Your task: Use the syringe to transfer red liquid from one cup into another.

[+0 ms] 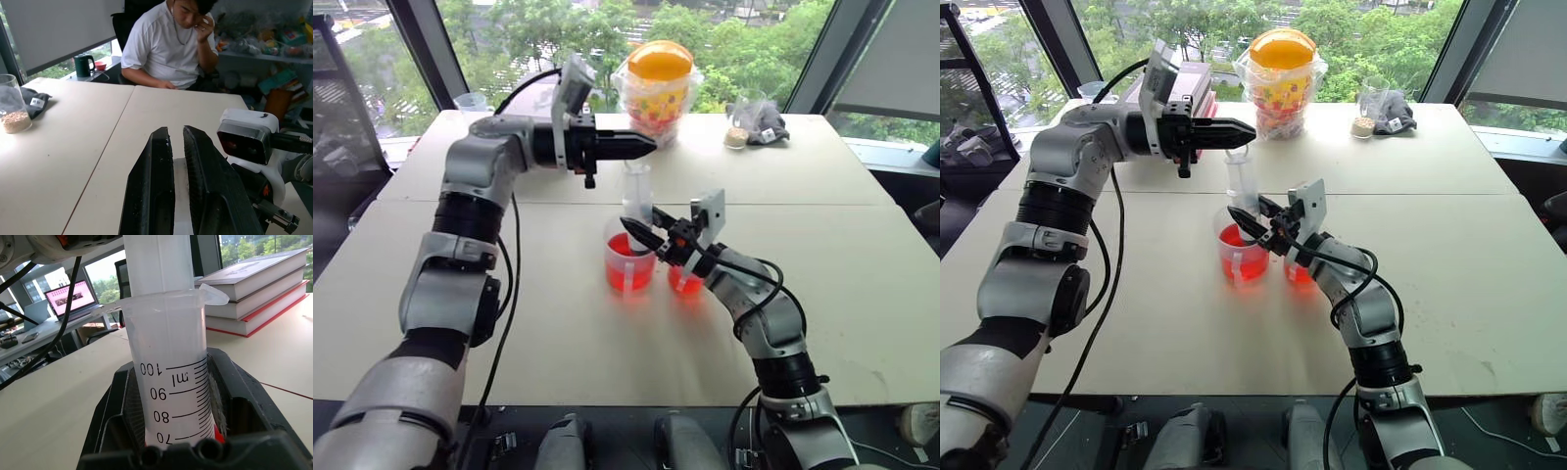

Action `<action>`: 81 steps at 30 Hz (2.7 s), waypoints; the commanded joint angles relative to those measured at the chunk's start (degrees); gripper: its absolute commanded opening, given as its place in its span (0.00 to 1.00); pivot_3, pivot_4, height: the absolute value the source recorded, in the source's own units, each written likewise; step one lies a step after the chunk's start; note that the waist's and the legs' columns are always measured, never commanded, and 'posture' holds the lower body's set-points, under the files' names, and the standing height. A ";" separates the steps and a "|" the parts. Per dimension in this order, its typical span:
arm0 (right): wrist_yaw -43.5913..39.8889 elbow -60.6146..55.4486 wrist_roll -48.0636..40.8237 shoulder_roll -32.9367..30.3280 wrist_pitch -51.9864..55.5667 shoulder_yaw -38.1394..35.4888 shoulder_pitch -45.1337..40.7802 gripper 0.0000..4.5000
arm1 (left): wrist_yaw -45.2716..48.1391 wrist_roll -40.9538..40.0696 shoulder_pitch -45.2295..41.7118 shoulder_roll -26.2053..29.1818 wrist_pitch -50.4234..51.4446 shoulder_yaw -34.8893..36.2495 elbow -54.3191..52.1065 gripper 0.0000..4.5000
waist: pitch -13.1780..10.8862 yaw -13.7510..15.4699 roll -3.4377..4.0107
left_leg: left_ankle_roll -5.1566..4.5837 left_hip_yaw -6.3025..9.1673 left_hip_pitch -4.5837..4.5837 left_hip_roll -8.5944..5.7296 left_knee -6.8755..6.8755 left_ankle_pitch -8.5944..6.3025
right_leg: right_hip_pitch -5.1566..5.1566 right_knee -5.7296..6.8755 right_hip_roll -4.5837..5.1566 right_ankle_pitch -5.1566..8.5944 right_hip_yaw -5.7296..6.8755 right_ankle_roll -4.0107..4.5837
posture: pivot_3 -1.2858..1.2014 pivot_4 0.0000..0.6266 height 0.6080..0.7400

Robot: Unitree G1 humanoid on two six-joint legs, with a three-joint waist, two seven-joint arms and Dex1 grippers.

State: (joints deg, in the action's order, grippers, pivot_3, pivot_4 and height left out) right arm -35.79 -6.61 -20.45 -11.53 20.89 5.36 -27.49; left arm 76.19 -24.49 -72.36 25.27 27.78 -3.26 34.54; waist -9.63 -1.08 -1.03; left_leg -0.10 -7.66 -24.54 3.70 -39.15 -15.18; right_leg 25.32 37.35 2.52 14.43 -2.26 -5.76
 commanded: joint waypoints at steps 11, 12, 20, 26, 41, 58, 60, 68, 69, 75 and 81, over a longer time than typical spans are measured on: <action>1.12 -4.22 -2.74 -0.79 1.68 -3.14 -6.61 0.31 | -0.07 -2.13 4.35 4.31 4.18 5.09 -8.06 0.99 | 0.00 -0.04 0.00 | 0.00 0.00 0.01 0.01 -0.01 0.00 | 0.00 0.03 0.00 0.00 0.00 0.00 | 0.52 0.24 1.00; 1.27 -4.22 -2.82 -0.74 1.77 -3.31 -6.77 0.31 | -0.06 -2.29 4.66 4.65 4.32 5.26 -8.38 0.99 | 0.00 -0.10 0.00 | 0.00 0.00 0.01 0.01 -0.01 0.00 | 0.01 0.03 0.00 0.00 0.00 0.00 | 0.52 0.24 1.00; 6.22 -8.43 -8.94 -0.07 6.72 -8.82 -10.15 0.31 | -0.97 -3.45 6.67 6.35 5.43 6.42 -9.75 0.99 | 0.00 0.15 0.00 | 0.01 -0.01 0.01 0.01 -0.02 0.00 | 0.01 0.07 0.02 0.00 0.00 0.00 | 0.52 0.24 1.00; 13.21 -16.76 -17.83 -3.70 15.02 -17.15 -13.89 0.31 | -0.97 -2.34 5.86 4.01 2.92 5.02 -6.92 0.99 | 0.00 0.39 0.00 | 0.00 -0.02 0.00 0.01 -0.01 0.00 | 0.00 0.05 0.04 0.00 0.02 0.00 | 0.52 0.24 1.00; 16.13 -23.16 -11.03 -9.92 10.33 -14.64 4.52 0.31 | 4.31 0.61 -2.81 -5.30 -4.99 2.63 5.49 0.99 | 0.00 0.03 -0.01 | -0.02 0.00 0.00 -0.02 0.00 -0.01 | -0.01 -0.02 0.01 0.00 -0.02 0.00 | 0.52 0.24 1.00; 16.31 -23.63 -6.43 -9.60 6.77 -11.75 8.11 0.31 | 4.10 3.34 -17.99 -15.82 -12.81 4.74 25.66 0.99 | -0.01 0.01 -0.03 | -0.09 0.07 -0.05 -0.06 0.01 -0.05 | -0.01 -0.12 -0.01 0.01 -0.03 0.02 | 0.52 0.24 1.00; 16.39 -23.88 -6.14 -9.56 6.75 -11.70 8.25 0.31 | 3.85 3.52 -18.67 -16.30 -13.01 5.10 26.76 0.88 | -0.02 0.03 -0.04 | -0.09 0.09 -0.05 -0.05 0.01 -0.05 | 0.00 -0.12 -0.02 0.01 -0.03 0.01 | 0.52 0.24 1.00; 16.31 -24.03 -5.30 -9.48 6.60 -11.56 8.14 0.31 | 4.31 5.32 -19.08 -17.39 -14.88 5.77 28.75 0.06 | -0.02 0.13 -0.04 | -0.09 0.08 -0.07 -0.05 0.01 -0.05 | 0.00 -0.13 -0.01 0.02 -0.03 0.02 | 0.52 0.24 1.00; 16.31 -24.06 -5.28 -9.49 6.63 -11.61 8.05 0.31 | 5.00 5.55 -18.96 -17.47 -14.82 5.54 28.68 0.01 | -0.02 0.13 -0.04 | -0.09 0.08 -0.07 -0.05 0.01 -0.05 | 0.00 -0.13 -0.01 0.02 -0.03 0.02 | 0.52 0.24 1.00; 16.29 -24.99 -5.18 -10.47 7.43 -12.31 7.20 0.31 | 9.39 6.48 -17.43 -18.78 -15.60 4.24 27.37 0.01 | -0.02 0.10 -0.04 | -0.10 0.08 -0.07 -0.05 0.01 -0.05 | 0.00 -0.13 -0.01 0.02 -0.03 0.02 | 0.52 0.24 1.00; 17.24 -28.04 -6.59 -10.41 10.03 -12.45 5.96 0.31 | 9.50 8.48 -16.32 -20.05 -16.97 3.32 28.07 0.01 | -0.02 0.15 -0.04 | -0.10 0.09 -0.08 -0.06 0.01 -0.06 | 0.00 -0.14 0.00 0.02 -0.03 0.02 | 0.52 0.24 1.00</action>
State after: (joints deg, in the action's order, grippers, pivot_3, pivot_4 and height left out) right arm -18.93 -29.47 -25.43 -21.59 31.41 -6.02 -18.66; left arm 83.92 -17.39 -88.95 6.77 11.63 1.45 63.79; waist -9.65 -0.93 -1.07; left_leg -0.20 -7.58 -24.61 3.64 -39.14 -15.23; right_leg 25.31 37.21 2.52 14.45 -2.30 -5.74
